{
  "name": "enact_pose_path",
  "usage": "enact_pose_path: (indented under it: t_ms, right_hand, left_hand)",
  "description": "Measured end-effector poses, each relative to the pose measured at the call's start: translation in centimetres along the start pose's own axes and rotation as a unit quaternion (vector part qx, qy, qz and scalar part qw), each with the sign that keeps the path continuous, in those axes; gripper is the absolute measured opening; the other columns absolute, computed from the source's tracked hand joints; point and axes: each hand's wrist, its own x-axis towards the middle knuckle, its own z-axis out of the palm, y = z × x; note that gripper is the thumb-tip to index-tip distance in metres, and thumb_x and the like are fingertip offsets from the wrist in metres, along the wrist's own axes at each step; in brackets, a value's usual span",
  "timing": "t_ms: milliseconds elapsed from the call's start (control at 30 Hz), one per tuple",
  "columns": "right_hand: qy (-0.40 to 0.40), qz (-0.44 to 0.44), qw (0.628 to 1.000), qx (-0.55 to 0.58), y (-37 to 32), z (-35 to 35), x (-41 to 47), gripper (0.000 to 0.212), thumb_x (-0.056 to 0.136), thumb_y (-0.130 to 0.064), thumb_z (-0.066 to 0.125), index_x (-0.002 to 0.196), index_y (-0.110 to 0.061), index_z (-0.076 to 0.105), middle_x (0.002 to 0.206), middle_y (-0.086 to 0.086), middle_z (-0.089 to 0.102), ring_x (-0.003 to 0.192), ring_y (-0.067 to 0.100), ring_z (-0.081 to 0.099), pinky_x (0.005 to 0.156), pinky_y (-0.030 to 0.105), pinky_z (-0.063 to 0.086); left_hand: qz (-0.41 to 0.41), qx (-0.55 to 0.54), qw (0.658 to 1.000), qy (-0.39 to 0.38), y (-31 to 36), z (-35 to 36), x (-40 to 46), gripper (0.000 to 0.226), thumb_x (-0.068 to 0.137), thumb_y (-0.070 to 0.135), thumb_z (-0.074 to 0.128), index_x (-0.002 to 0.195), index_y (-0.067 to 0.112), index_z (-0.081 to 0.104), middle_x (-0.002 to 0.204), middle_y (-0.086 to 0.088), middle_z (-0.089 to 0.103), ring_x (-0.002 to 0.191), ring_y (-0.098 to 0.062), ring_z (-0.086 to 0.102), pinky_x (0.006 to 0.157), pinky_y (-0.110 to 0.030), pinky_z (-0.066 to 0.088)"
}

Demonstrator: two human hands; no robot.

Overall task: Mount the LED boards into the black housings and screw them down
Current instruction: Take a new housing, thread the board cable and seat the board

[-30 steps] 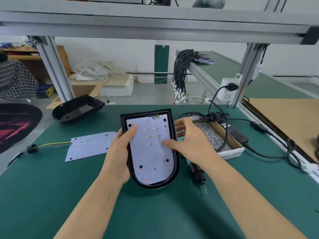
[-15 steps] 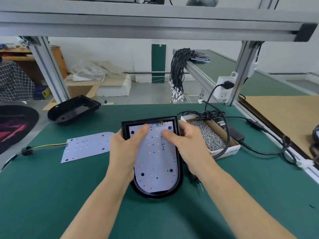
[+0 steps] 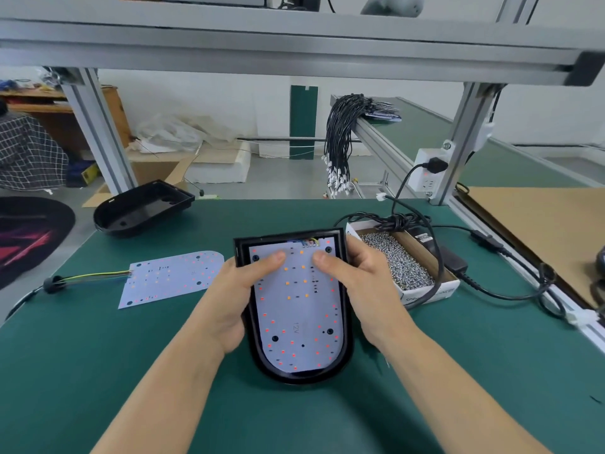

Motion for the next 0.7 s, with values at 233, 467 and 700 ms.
enact_pose_path:
  t_ms: [233,467,700]
  right_hand:
    - [-0.018,-0.004,1.000,-0.022,-0.5,-0.6,-0.2,0.022,0.080,-0.006,0.067,0.101,-0.007,0.068,0.097,0.015,0.071,0.084,0.020,0.063,0.084,0.043,0.052]
    - [-0.032,-0.060,0.998,-0.017,0.2,0.4,-1.1,0.023,0.079,-0.007,0.063,0.100,-0.014,0.068,0.093,0.003,0.073,0.084,0.014,0.066,0.077,0.028,0.054]
    - [-0.304,0.108,0.938,0.126,-1.3,-2.2,0.0,0.066,0.063,-0.055,0.081,0.114,-0.016,0.068,0.113,0.007,0.066,0.104,0.020,0.060,0.095,0.032,0.047]
  left_hand:
    - [0.070,0.006,0.997,0.035,0.3,0.2,-0.3,0.019,0.069,0.024,0.072,0.087,0.021,0.078,0.098,-0.008,0.075,0.087,-0.025,0.073,0.063,-0.030,0.057]
    - [0.154,0.012,0.983,0.100,-0.1,0.6,-0.6,0.020,0.058,0.013,0.083,0.078,0.015,0.078,0.086,-0.010,0.076,0.076,-0.027,0.074,0.061,-0.031,0.056]
    - [0.266,0.101,0.959,0.011,0.7,-1.7,-1.5,0.027,0.057,0.018,0.082,0.081,0.028,0.077,0.084,0.010,0.074,0.081,-0.003,0.067,0.072,-0.012,0.049]
